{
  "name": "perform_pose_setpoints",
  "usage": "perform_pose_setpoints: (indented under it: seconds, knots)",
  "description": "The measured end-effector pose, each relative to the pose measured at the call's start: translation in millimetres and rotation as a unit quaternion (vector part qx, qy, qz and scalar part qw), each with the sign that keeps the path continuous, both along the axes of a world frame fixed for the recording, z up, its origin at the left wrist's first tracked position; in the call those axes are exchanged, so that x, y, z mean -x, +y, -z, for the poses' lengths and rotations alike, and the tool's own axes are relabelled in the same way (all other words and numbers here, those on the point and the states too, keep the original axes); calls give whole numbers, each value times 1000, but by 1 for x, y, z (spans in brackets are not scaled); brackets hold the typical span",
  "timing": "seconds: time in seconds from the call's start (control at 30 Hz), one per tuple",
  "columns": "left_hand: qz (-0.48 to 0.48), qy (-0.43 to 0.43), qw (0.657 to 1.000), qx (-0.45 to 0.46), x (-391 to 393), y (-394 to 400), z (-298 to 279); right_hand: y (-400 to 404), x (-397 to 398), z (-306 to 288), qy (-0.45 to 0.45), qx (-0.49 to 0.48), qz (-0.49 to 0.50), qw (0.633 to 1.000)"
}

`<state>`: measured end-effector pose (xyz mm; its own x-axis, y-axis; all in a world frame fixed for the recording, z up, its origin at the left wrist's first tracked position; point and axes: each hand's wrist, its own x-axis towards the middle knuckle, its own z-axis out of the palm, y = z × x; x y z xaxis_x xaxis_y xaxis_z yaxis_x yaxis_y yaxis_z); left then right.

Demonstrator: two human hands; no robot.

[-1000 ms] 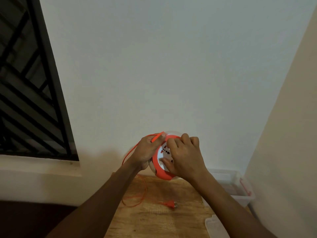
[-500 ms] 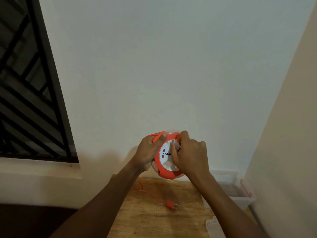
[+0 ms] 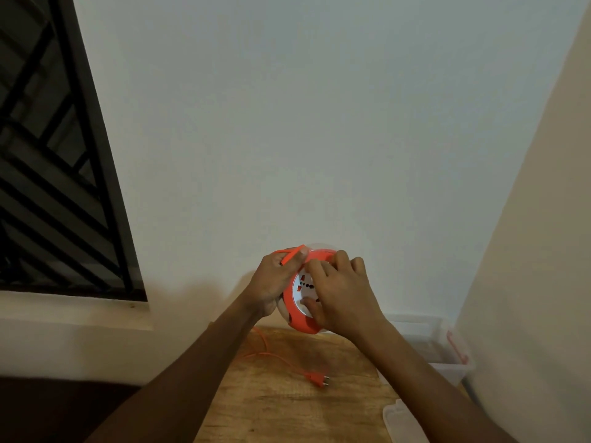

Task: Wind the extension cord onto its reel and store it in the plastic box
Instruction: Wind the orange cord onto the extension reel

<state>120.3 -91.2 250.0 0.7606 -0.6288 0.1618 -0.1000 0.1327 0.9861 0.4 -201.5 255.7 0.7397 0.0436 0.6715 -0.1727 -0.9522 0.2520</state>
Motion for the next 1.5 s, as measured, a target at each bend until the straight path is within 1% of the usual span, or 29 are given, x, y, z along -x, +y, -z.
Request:
perform_pose_setpoints:
  seconds: [0.23, 0.33, 0.47, 0.53, 0.57, 0.77, 0.87, 0.93, 1.0, 1.07, 1.13, 1.2, 1.37, 1.5]
  knots:
    - [-4, -4, 1000, -3, -2, -1, 2, 2, -4, 3, -42, -31, 15, 998]
    - [-17, -5, 1000, 4, -2, -3, 2, -1, -8, 1, -51, -84, 34, 995]
    - [-27, 10, 999, 28, 1, -9, -1, -9, -13, -3, -103, -141, 71, 982]
    - [-42, 23, 998, 37, 3, -13, 0, -14, -15, -6, -98, -187, 115, 971]
    - [-47, 23, 998, 36, 4, -15, 1, -17, -15, -6, -89, -194, 130, 968]
    - [-39, 34, 998, 29, 1, -16, 7, -15, -11, -5, -71, -175, 115, 975]
    - [-31, 35, 999, 21, -2, -16, 6, -15, -6, -10, -101, -118, 93, 984]
    - [-32, 26, 999, 18, -5, -15, 6, -16, -2, -13, -116, -80, 46, 989]
    - [-28, 26, 999, 24, -8, -13, 6, -13, -1, -12, -85, -52, -20, 995]
    - [-27, 24, 999, 27, -9, -11, 5, -9, -1, -9, -27, -32, -53, 998]
    - [-25, 22, 999, 25, -10, -10, 4, -8, -2, -8, 13, -20, -49, 999]
    - [-23, 22, 999, 22, -10, -8, 4, -8, -4, -9, 28, -7, -43, 999]
    - [-12, 0, 1000, 4, -9, -5, 6, -8, -8, -9, -31, 37, -17, 999]
    - [-35, 25, 999, 8, -7, -8, 6, -4, -11, -14, -66, -10, 59, 996]
